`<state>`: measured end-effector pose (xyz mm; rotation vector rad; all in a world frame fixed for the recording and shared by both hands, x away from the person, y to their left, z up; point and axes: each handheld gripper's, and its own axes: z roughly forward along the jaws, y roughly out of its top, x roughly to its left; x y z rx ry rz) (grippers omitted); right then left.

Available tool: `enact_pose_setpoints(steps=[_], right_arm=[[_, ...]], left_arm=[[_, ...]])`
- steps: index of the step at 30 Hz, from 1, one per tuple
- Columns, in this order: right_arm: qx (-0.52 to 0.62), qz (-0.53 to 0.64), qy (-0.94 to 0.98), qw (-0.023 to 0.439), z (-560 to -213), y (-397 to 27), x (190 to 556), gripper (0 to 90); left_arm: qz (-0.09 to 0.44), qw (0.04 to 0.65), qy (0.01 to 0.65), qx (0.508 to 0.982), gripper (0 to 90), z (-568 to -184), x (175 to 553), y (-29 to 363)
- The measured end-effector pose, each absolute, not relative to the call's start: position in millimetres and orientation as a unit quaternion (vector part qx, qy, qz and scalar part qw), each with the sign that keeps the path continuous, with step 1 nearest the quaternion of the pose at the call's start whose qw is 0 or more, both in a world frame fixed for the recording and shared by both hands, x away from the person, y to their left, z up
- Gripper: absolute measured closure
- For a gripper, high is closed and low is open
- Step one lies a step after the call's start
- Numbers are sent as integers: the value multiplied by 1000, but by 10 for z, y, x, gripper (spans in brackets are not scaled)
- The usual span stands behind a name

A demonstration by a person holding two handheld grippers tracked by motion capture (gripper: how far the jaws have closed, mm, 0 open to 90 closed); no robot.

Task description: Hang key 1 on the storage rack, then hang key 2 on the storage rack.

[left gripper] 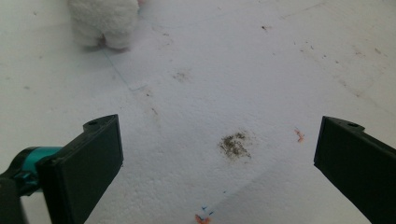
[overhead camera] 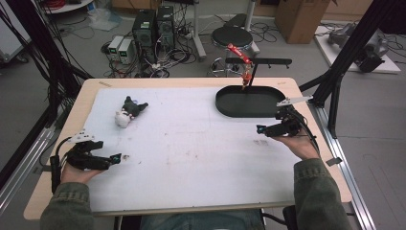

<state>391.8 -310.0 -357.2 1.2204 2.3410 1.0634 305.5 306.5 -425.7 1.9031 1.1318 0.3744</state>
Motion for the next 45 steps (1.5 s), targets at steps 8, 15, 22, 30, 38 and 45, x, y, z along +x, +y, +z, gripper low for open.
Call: enact_pose_setpoints(steps=[8,15,22,30,38,45], right_arm=[[427,365,814,145,-3817,-3138,3696,6],[434,361,813,144,-4025,-3158,3514,6],[443,369,804,144,-4105,-3200,3433,6],[447,377,798,147,-4093,-3248,3404,6],[446,373,800,148,-4115,-3251,3385,6],[453,370,796,152,-4134,-3288,3361,6]], left_arm=[[149,432,456,764,17,-4259,3059,3061],[153,432,455,764,17,-4246,3041,3057],[156,428,459,763,17,-4236,3051,3069],[166,419,454,768,17,-4127,3127,3103],[170,405,452,776,17,-4001,3295,3102],[157,392,456,783,17,-3990,3495,3093]])
